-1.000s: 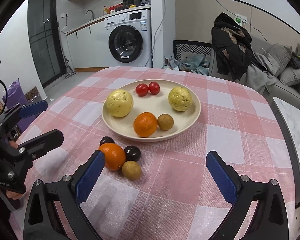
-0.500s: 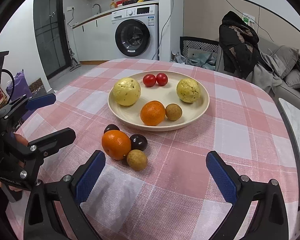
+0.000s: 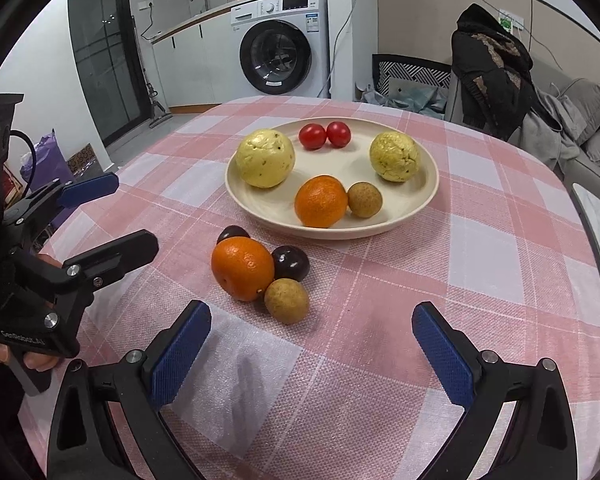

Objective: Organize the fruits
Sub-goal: 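Close the right tool on the small brown round fruit and lift it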

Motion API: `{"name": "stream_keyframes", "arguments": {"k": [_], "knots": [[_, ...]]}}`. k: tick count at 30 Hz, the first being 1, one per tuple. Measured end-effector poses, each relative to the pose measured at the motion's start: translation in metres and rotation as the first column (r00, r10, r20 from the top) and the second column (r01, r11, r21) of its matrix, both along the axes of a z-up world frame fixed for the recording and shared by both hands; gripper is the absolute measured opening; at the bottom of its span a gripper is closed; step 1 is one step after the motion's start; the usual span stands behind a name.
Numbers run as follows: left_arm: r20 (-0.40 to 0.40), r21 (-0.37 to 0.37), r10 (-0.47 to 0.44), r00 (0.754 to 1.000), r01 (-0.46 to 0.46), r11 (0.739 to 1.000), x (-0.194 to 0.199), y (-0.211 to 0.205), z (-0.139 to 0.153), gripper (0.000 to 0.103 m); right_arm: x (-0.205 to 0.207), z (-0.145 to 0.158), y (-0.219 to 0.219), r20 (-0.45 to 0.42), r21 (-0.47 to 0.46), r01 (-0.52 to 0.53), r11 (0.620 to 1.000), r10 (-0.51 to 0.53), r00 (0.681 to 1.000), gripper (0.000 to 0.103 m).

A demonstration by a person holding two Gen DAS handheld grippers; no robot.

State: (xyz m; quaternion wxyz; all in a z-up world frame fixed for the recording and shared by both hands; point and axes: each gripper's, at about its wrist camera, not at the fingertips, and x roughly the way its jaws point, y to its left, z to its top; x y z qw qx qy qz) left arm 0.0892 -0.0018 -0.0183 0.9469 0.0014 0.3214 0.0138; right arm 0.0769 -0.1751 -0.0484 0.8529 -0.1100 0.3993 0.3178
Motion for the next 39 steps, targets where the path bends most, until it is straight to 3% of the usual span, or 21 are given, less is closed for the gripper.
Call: {"name": "stream_keyframes", "arguments": {"k": [5, 7, 9, 20, 25, 39], "knots": [[-0.006, -0.003, 0.001, 1.0, -0.001, 1.0, 0.001, 0.0, -0.001, 0.102, -0.003, -0.004, 0.006, -0.003, -0.015, -0.022, 1.0, 0.022, 1.0, 0.101], [-0.008, -0.006, 0.003, 1.0, -0.003, 1.0, 0.001, 0.001, -0.002, 0.102, -0.004, -0.005, 0.008, -0.004, -0.022, -0.038, 0.999, 0.038, 0.999, 0.093], [-0.008, -0.011, 0.004, 1.0, -0.004, 1.0, 0.002, 0.001, -0.003, 0.102, -0.004, -0.007, 0.011, -0.016, -0.028, -0.053, 0.998, 0.052, 0.998, 0.071], [-0.01, -0.008, 0.003, 1.0, -0.003, 1.0, 0.002, 0.001, -0.003, 0.102, 0.001, -0.015, 0.022, -0.025, -0.074, -0.067, 0.995, 0.065, 0.998, 0.048], [-0.013, -0.007, 0.003, 1.0, -0.003, 1.0, 0.002, 0.001, -0.004, 0.102, -0.002, -0.015, 0.025, -0.012, -0.088, -0.078, 0.993, 0.077, 0.997, 0.031], [-0.024, 0.006, -0.002, 1.0, 0.002, 1.0, 0.004, -0.001, -0.009, 0.102, -0.006, -0.004, 0.012, 0.034, -0.058, -0.051, 0.997, 0.053, 0.998, 0.028]]}}
